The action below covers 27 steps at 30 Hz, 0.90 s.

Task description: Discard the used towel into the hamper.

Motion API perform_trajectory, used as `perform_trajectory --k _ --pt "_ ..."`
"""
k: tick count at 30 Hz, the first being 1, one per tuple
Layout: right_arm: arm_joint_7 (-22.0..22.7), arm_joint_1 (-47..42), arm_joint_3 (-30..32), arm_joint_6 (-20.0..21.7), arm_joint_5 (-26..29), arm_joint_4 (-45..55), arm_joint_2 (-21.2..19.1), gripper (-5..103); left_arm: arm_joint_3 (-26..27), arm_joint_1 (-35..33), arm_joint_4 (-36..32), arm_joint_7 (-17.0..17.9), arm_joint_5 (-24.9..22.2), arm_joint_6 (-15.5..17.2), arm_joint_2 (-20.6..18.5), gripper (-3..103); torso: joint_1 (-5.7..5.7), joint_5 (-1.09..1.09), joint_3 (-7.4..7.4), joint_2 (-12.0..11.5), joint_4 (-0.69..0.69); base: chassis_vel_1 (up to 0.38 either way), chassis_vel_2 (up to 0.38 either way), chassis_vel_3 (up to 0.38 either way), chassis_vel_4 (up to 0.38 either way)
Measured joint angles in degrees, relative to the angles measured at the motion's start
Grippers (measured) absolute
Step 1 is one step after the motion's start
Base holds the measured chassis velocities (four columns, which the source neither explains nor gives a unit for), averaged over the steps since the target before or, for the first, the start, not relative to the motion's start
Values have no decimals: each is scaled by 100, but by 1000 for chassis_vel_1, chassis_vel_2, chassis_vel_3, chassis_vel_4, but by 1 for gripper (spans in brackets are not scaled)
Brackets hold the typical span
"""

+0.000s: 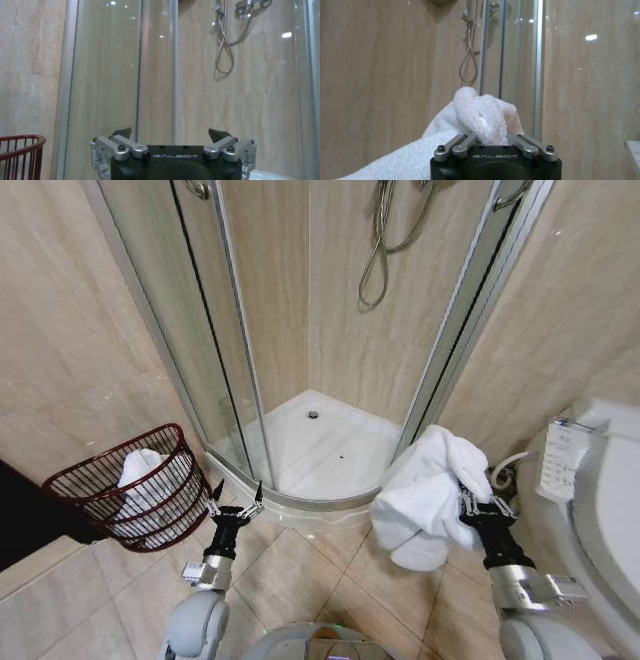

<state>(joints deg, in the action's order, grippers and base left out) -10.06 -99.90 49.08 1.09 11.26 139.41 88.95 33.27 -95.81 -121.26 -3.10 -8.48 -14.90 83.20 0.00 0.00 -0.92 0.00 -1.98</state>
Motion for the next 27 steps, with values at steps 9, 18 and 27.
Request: perform_trajectory --k 9,18,27 --pt "16 -7 -274 -62 -390 -10 46 13 -8 60 43 -37 -20 14 -27 100 0 0 0 0 0 10 10 12 10" --pt "142 30 -840 -16 -804 27 118 13 15 131 92 -78 -66 14 -111 100 0 0 0 0 -1 82 94 84 81" --pt "202 204 -974 244 -1072 31 144 13 111 158 176 -92 -194 -20 -241 100 0 -1 0 0 -2 107 100 112 101"
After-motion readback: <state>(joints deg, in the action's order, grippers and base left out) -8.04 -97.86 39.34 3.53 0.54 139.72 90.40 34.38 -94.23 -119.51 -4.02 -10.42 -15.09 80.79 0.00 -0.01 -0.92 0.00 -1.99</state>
